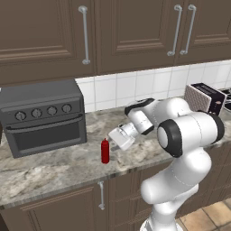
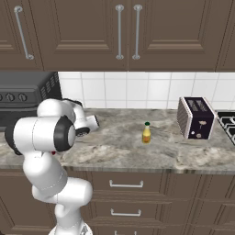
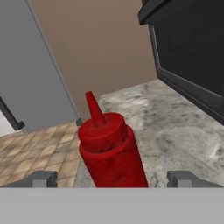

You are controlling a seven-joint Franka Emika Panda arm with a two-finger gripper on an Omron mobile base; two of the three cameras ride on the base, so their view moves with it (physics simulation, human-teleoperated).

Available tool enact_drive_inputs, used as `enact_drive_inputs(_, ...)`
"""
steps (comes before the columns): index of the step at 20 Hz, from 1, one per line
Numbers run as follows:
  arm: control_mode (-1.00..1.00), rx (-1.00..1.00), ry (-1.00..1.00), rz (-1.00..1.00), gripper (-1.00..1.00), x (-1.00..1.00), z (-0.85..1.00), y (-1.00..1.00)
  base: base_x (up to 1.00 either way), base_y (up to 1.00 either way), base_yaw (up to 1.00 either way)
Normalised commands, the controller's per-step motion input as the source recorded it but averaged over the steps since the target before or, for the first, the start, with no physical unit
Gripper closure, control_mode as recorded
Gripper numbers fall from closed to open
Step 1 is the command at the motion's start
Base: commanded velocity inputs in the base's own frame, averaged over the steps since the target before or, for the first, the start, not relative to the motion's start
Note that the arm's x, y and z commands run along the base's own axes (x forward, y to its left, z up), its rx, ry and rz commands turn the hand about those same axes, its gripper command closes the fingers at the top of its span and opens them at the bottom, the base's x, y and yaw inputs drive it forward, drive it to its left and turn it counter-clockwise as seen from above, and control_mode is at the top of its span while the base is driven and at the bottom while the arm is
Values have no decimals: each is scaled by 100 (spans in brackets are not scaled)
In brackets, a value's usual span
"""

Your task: Place the mustard and ketchup from the counter to the top shelf of the fridge. If the existing items in the fridge are on the top shelf, move them to other shelves.

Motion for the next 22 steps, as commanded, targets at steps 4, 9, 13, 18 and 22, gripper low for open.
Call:
enact_drive_inputs(4, -100, 0, 0, 0, -100, 0, 0, 12, 0, 0, 0)
enact_drive_inputs(9, -100, 0, 0, 0, -100, 0, 0, 9, 0, 0, 0)
enact_drive_inputs(13, -100, 0, 0, 0, -100, 0, 0, 11, 0, 0, 0)
enact_drive_inputs(18, -100, 0, 0, 0, -100, 0, 0, 16, 0, 0, 0)
enact_drive_inputs(22, -100, 0, 0, 0, 100, 0, 0, 9, 0, 0, 0)
